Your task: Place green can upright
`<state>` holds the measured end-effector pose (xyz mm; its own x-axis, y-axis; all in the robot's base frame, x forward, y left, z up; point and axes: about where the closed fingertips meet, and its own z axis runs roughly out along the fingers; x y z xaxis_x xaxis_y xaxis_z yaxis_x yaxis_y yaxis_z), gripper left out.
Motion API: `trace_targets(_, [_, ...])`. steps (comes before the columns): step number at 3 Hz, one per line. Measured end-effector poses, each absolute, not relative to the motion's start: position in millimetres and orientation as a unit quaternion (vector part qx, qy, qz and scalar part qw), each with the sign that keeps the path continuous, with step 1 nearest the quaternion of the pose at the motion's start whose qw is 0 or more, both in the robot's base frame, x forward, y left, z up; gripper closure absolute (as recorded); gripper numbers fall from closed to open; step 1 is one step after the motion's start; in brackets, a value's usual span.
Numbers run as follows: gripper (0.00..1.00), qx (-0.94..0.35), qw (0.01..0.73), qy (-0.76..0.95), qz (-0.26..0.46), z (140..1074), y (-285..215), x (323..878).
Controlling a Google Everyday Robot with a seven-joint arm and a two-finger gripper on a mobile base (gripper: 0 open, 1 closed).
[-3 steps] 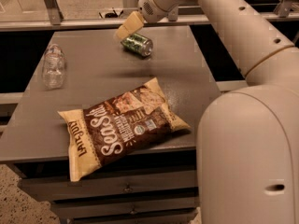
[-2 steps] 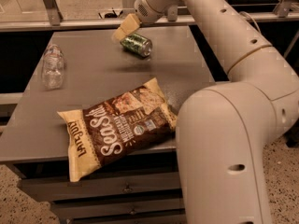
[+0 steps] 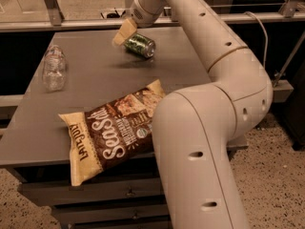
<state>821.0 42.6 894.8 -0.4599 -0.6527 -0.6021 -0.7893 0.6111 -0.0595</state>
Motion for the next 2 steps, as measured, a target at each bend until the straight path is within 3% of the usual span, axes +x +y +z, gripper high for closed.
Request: trace_targets(2, [0.00,-0.447,0.256,0.854,0.063,865.6,51.5,832.2])
